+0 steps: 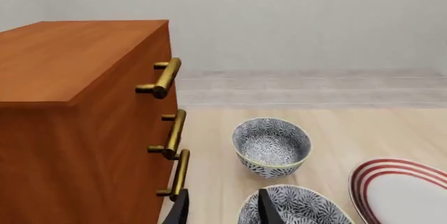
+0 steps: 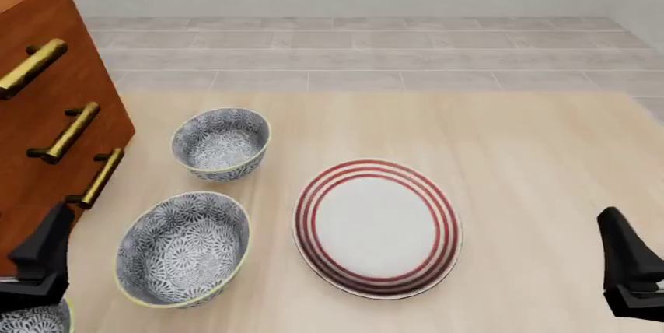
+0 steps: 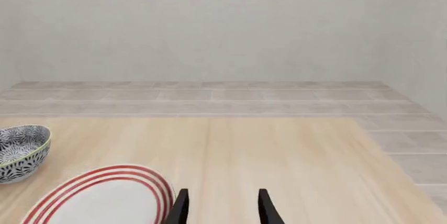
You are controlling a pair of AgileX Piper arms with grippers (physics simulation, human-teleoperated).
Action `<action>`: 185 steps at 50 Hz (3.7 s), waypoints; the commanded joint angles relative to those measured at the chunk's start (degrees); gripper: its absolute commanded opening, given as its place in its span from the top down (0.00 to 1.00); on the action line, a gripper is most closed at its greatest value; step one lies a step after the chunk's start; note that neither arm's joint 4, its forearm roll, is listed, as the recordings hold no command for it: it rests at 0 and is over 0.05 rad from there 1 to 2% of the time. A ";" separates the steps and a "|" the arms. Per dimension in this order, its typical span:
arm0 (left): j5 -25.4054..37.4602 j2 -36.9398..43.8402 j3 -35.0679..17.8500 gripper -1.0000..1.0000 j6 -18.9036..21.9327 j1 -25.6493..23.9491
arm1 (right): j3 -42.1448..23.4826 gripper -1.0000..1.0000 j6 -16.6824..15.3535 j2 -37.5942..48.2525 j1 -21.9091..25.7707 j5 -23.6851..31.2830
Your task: Put the bowl at the front on the plate.
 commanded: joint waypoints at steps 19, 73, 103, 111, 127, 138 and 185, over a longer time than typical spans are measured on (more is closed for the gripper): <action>15.45 -1.56 -7.09 0.00 -1.53 -3.45 | -0.05 0.00 0.83 1.35 0.29 -0.53; 45.74 3.98 -5.79 0.00 -9.31 -3.53 | 0.07 0.00 2.56 3.23 -0.60 -1.96; 27.51 26.42 0.06 0.00 -13.43 -3.94 | 0.09 0.00 3.41 3.86 -0.81 -2.53; 23.52 33.38 0.07 1.00 -12.87 -1.83 | 0.07 0.00 3.63 3.95 -1.00 -2.65; 36.19 16.61 0.06 1.00 -2.61 10.71 | 0.07 0.00 3.85 3.90 -1.37 -2.59; 44.16 7.44 -5.34 1.00 0.69 14.00 | 0.08 0.00 3.87 4.03 -1.42 -2.74; 52.66 6.79 -45.93 1.00 18.28 -24.92 | 0.09 0.00 3.70 5.16 -1.39 -3.43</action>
